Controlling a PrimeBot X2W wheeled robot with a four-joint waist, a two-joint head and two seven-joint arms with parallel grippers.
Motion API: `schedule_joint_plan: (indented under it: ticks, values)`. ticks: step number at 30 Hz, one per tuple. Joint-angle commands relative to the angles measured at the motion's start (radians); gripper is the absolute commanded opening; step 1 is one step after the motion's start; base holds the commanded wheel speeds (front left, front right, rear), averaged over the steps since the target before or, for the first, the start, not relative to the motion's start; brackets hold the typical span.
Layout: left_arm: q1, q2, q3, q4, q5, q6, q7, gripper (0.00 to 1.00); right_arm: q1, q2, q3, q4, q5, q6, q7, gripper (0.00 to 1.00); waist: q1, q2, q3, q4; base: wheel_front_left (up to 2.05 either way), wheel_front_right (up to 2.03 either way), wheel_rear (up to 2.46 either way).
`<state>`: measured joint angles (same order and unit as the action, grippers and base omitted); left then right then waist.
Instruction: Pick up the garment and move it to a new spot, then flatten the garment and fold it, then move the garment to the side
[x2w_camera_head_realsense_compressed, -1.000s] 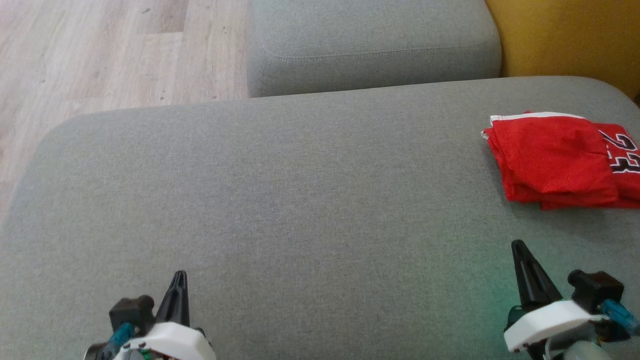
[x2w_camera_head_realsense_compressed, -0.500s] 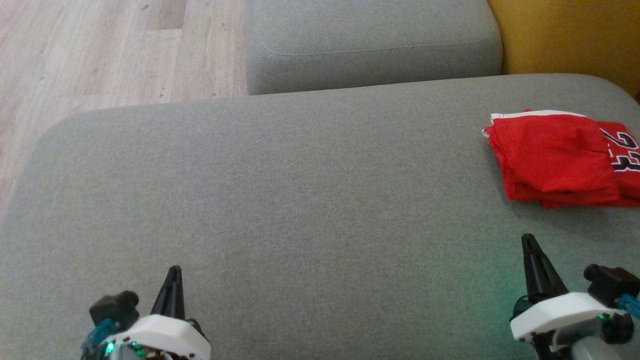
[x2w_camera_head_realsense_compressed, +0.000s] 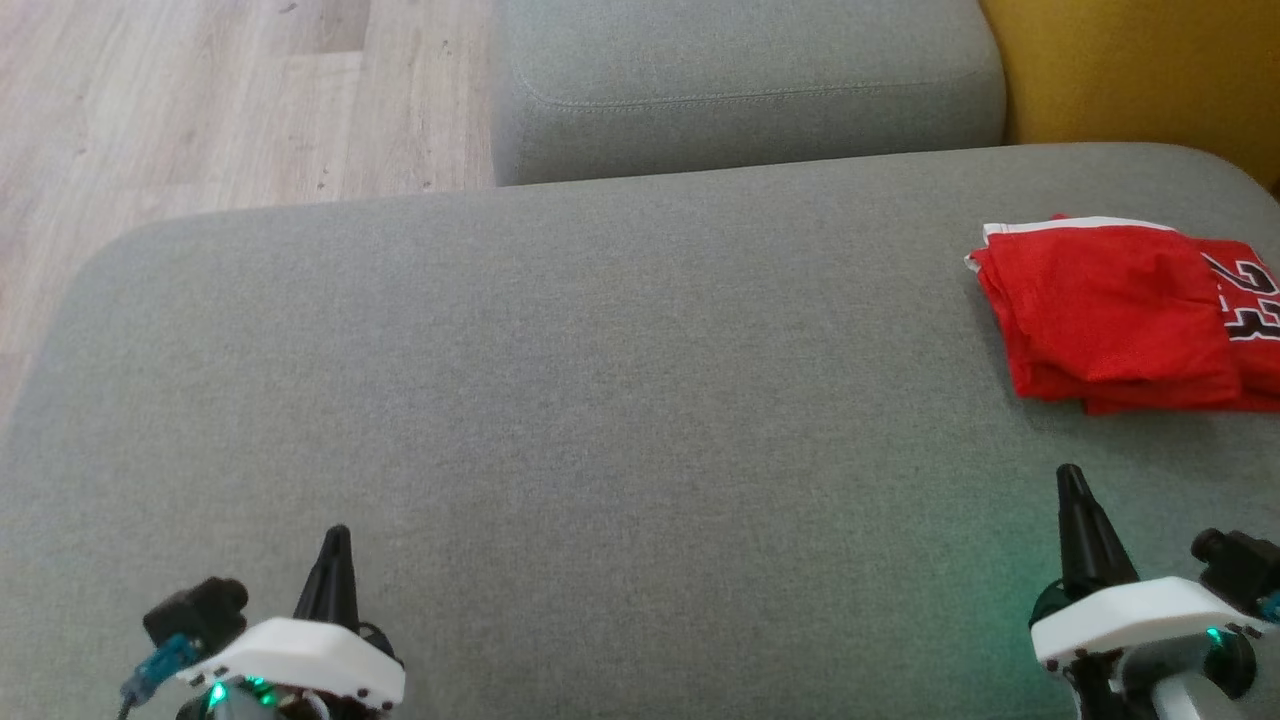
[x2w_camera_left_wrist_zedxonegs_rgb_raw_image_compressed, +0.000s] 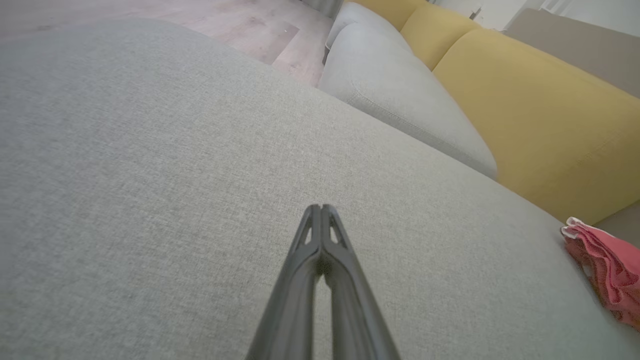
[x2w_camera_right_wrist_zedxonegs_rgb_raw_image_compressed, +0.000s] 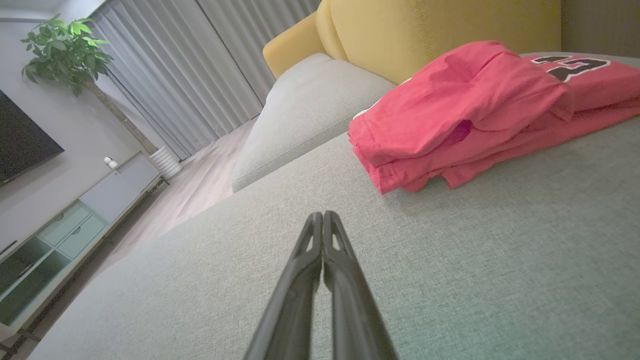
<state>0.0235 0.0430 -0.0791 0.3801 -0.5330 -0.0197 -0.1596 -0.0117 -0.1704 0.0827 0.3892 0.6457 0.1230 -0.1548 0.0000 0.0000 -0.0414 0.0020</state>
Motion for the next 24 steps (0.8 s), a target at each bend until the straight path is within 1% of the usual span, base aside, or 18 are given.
schedule_joint_plan:
  ticks: [1,2,24]
  values:
    - [-0.060,0.004,0.026,-0.040,-0.031,-0.010,0.007,0.00,-0.059,-0.007,-0.011,-0.039,0.029,0.002,0.007,0.00,0.0000,0.0000,0.001,0.000,0.00,0.00,0.00]
    - [-0.060,0.004,0.026,-0.040,-0.031,-0.010,0.007,0.00,-0.059,-0.007,-0.011,-0.039,0.029,0.002,0.007,0.00,0.0000,0.0000,0.001,0.000,0.00,0.00,0.00]
    - [-0.078,0.005,0.067,-0.063,-0.285,-0.035,0.072,0.00,-0.068,0.024,-0.057,-0.065,0.256,0.003,0.071,0.00,0.0000,0.0000,0.011,0.000,0.00,0.00,0.00]
